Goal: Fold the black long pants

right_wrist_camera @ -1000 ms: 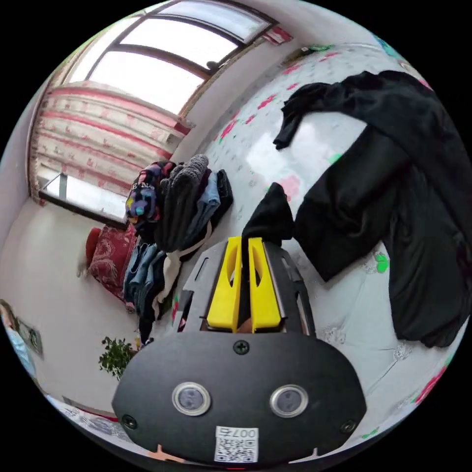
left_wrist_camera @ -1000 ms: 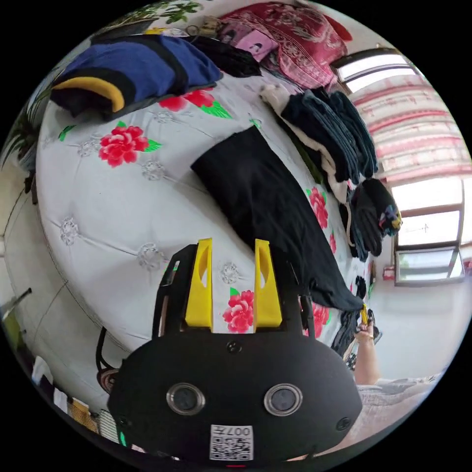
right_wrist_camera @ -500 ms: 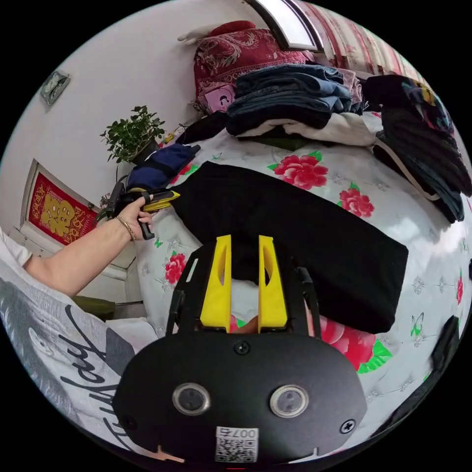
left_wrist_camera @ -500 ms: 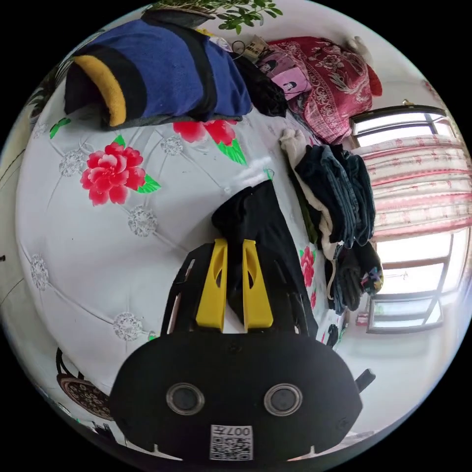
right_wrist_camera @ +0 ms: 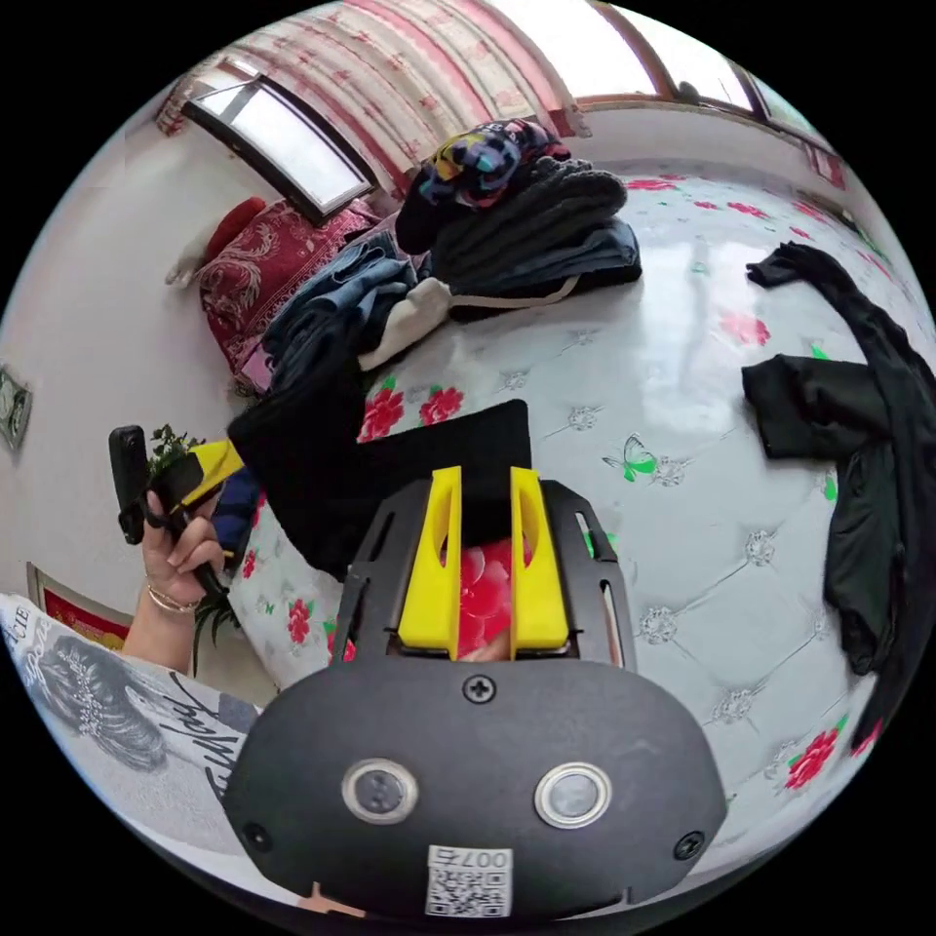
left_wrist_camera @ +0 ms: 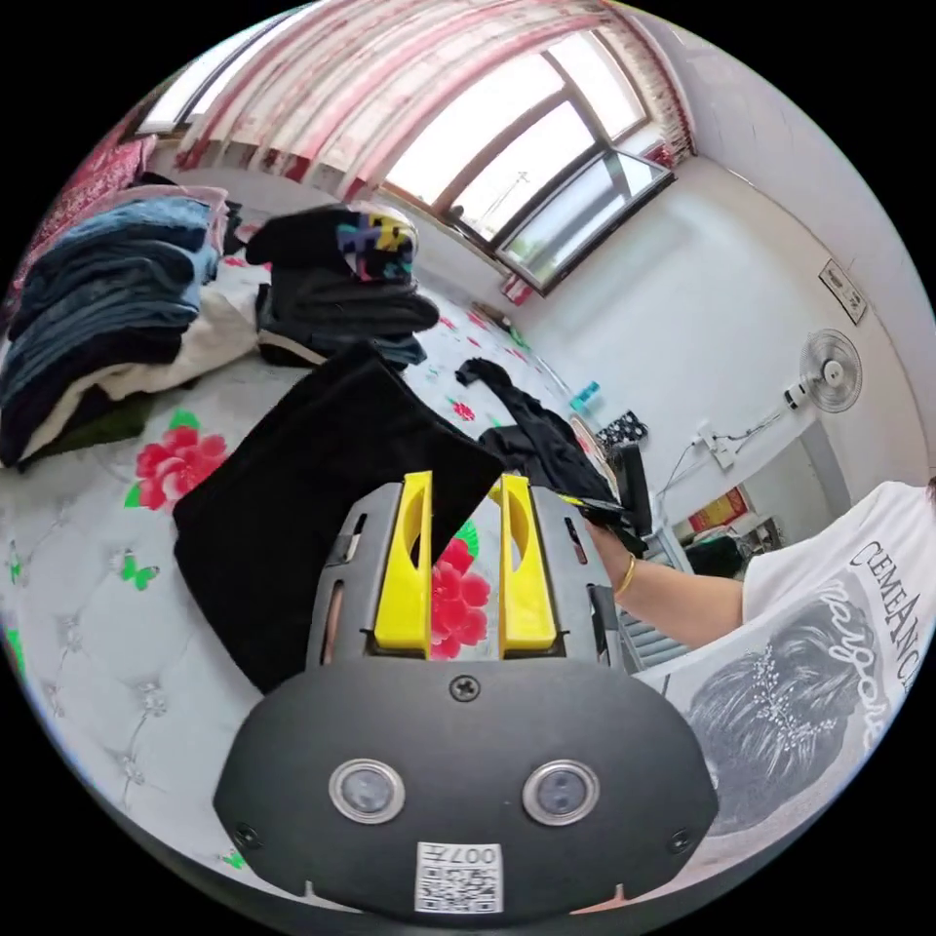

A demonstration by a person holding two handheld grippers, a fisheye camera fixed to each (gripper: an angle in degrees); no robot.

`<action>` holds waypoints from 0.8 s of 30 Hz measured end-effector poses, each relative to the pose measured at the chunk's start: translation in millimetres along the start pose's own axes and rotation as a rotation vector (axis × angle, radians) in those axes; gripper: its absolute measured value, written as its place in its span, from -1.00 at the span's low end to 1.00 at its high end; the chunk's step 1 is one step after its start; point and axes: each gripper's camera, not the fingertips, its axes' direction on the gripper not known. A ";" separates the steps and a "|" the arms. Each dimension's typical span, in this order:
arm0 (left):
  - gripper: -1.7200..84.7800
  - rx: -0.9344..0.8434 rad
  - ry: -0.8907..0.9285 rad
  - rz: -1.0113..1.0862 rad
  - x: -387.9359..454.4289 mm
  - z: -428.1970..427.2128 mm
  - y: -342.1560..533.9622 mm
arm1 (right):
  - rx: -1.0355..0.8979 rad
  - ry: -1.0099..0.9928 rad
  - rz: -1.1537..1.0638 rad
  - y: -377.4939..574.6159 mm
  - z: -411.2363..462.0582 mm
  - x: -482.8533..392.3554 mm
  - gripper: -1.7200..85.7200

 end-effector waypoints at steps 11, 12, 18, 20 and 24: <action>-0.63 -0.068 -0.204 -0.452 -173.5 -28.6 128.8 | -0.182 -0.061 0.088 -52.6 80.0 70.2 -0.76; -0.62 -0.078 -0.191 -0.460 -180.1 -25.4 131.3 | -0.212 -0.054 0.085 -61.3 95.3 71.4 -0.76; -0.70 -0.142 -0.079 -0.539 -228.8 22.5 137.5 | -0.364 -0.079 0.015 -92.3 150.3 52.5 -0.82; -0.77 -0.146 0.004 -0.549 -248.4 21.2 135.0 | -0.370 -0.120 0.029 -105.4 146.0 52.4 -0.83; -0.80 -0.061 0.069 -0.410 -241.1 -11.2 90.7 | -0.263 -0.351 -0.024 -160.1 107.7 17.7 -0.85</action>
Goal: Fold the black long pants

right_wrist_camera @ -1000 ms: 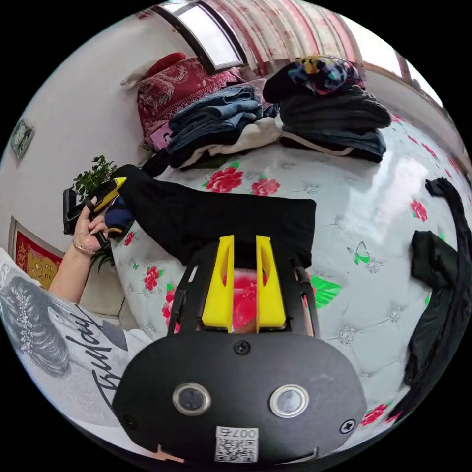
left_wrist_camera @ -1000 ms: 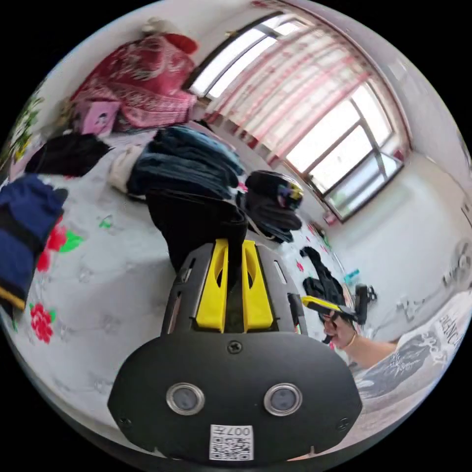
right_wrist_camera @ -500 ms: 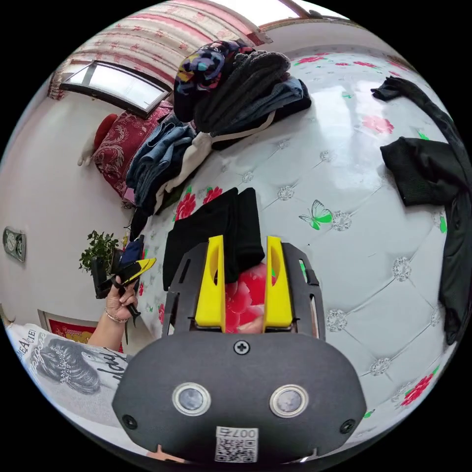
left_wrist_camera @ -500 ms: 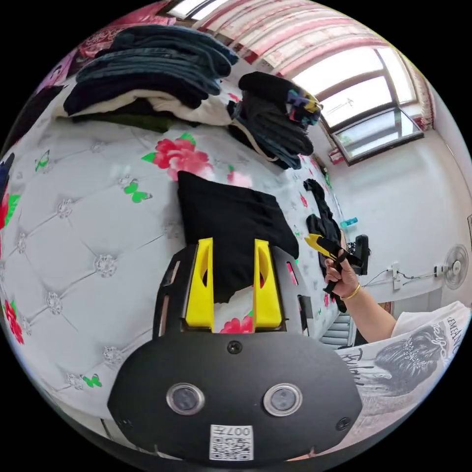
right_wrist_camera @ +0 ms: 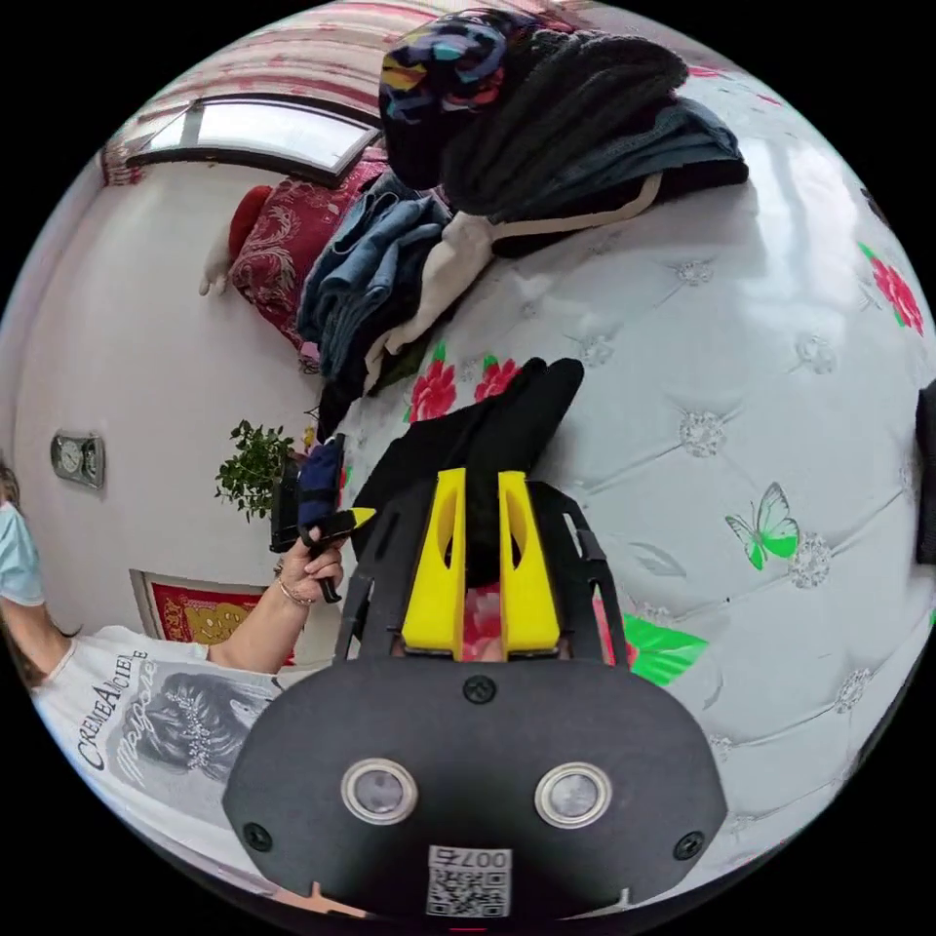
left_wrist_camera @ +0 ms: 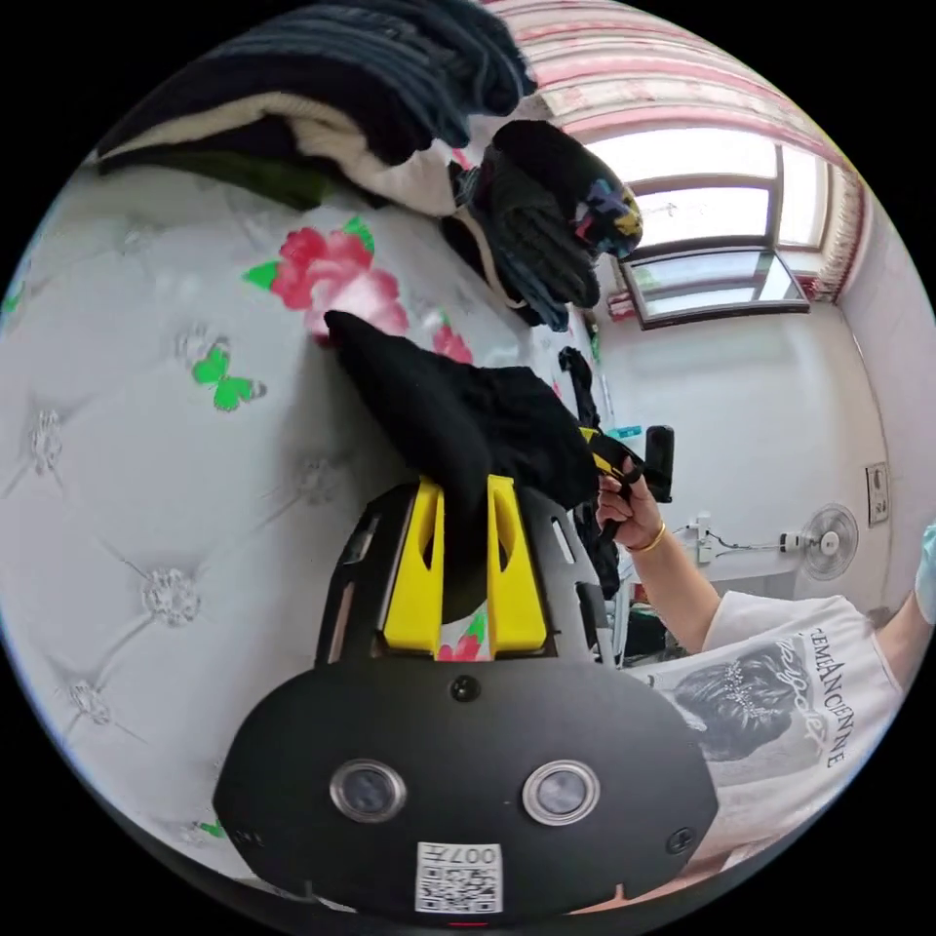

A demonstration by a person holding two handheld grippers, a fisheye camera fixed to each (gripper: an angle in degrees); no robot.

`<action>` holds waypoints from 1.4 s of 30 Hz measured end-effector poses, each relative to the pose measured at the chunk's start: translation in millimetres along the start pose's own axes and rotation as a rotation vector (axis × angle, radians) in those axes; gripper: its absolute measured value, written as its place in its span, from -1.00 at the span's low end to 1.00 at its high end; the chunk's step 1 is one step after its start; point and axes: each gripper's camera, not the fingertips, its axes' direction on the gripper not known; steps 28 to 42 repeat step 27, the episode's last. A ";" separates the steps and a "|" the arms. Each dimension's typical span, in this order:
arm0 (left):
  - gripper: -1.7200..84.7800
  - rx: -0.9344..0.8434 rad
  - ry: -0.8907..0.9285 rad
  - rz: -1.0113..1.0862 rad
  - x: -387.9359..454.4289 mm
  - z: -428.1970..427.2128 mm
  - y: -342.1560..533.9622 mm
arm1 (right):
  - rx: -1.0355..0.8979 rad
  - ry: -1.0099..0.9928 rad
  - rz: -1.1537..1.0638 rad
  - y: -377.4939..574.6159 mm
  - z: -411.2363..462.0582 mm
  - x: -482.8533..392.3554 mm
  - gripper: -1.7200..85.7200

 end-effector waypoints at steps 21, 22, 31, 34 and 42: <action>-0.81 -0.103 -0.653 0.062 -74.0 37.1 49.9 | -0.003 0.352 -0.051 -60.7 126.6 -32.6 -0.83; -0.82 -0.179 -0.681 0.097 -68.2 81.2 84.9 | -0.026 0.385 -0.018 -36.9 120.0 -14.8 -0.83; -0.82 -0.319 -0.714 0.220 -28.0 185.1 165.0 | 0.019 0.730 0.304 103.7 -35.1 85.0 -0.80; -0.82 -0.319 -0.714 0.220 -28.0 185.1 165.0 | 0.019 0.730 0.304 103.7 -35.1 85.0 -0.80; -0.82 -0.319 -0.714 0.220 -28.0 185.1 165.0 | 0.019 0.730 0.304 103.7 -35.1 85.0 -0.80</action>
